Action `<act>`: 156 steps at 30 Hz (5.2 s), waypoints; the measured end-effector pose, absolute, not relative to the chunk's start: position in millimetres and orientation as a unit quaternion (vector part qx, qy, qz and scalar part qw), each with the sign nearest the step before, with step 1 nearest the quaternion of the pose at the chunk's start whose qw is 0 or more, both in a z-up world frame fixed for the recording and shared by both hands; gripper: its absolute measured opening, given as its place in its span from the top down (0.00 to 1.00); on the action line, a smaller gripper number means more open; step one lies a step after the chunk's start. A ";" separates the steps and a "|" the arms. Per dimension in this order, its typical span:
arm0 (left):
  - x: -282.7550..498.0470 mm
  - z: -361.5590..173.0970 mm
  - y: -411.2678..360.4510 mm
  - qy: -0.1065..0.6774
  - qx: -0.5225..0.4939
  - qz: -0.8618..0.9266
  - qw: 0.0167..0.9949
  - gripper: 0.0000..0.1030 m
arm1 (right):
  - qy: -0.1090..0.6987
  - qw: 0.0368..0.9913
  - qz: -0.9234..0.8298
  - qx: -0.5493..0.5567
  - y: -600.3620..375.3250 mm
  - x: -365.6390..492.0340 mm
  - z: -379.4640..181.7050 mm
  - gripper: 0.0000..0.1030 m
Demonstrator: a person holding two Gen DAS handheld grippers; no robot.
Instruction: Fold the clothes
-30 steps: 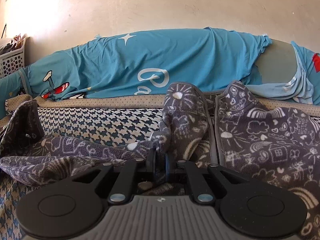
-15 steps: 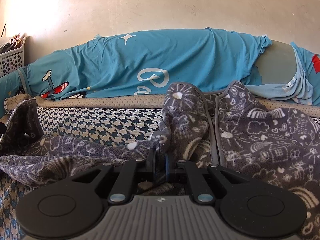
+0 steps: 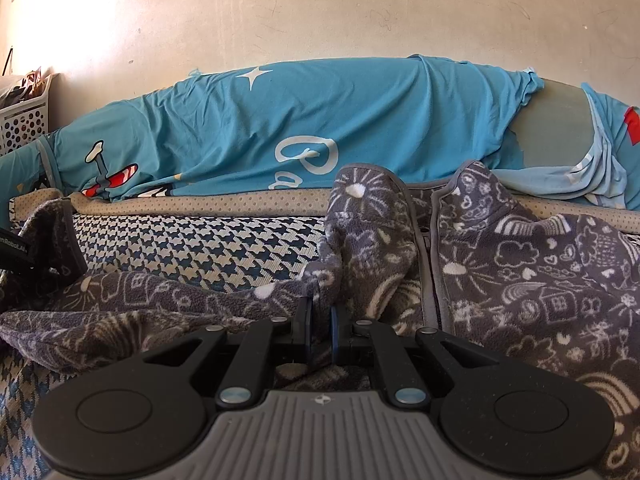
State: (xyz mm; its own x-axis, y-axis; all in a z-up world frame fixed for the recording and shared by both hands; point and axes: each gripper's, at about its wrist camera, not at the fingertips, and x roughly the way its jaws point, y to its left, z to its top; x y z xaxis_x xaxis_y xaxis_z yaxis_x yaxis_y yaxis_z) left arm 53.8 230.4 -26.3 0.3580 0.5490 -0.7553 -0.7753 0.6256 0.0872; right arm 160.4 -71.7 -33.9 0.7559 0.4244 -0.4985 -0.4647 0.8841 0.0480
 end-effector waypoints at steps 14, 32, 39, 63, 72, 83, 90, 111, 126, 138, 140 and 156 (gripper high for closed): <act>36.1 12.9 213.0 0.312 -0.122 0.421 0.843 0.85 | 0.253 0.937 0.237 -0.041 -71.7 159.9 -33.5 0.93; -61.2 44.6 280.1 0.268 -0.238 0.570 0.739 0.76 | 0.241 0.936 0.254 -0.028 -71.1 151.2 -17.6 0.61; -39.9 49.9 253.9 0.263 -0.215 0.526 0.780 0.59 | 0.210 0.943 0.255 -0.049 -72.4 151.6 -9.2 0.61; 71.4 -27.9 172.1 0.416 -0.195 0.348 0.817 0.39 | 0.207 0.910 0.311 -0.180 -33.5 208.1 -30.8 0.83; 78.5 -38.9 164.0 0.437 -0.174 0.335 0.816 0.34 | 0.203 0.908 0.297 -0.213 -34.2 202.1 -40.2 0.83; 83.0 -47.8 163.7 0.449 -0.156 0.337 0.813 0.28 | 0.244 0.913 0.307 -0.115 -40.0 225.5 -36.7 0.91; 86.1 -51.7 168.4 0.446 -0.139 0.353 0.810 0.21 | 0.261 0.897 0.351 0.062 -50.4 250.9 -20.3 0.91; 90.4 -53.4 190.5 0.425 -0.114 0.415 0.796 0.14 | 0.243 0.897 0.351 0.112 -44.2 264.6 -14.3 0.86; 77.0 -32.4 210.8 0.413 -0.218 0.395 0.791 0.15 | 0.227 0.851 0.473 0.010 -8.7 210.3 0.6 0.85; 65.7 -15.9 223.4 0.390 -0.266 0.391 0.790 0.15 | 0.233 0.815 0.517 -0.119 21.1 180.0 -18.6 0.75; 64.6 -14.9 224.2 0.389 -0.271 0.390 0.790 0.15 | 0.230 0.806 0.522 -0.156 33.4 179.2 -21.3 0.74; 56.6 -8.8 235.5 0.376 -0.301 0.388 0.786 0.15 | 0.238 0.761 0.542 -0.266 80.7 191.7 -37.7 0.74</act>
State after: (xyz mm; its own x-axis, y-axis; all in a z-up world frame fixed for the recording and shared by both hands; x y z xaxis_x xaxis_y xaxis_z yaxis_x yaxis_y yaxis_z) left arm 56.6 235.5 -8.8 0.4173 0.3831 -0.8241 -0.8359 0.5176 -0.1826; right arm 191.7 80.7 -37.7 0.2998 0.6974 -0.6509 -0.9512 0.2711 -0.1476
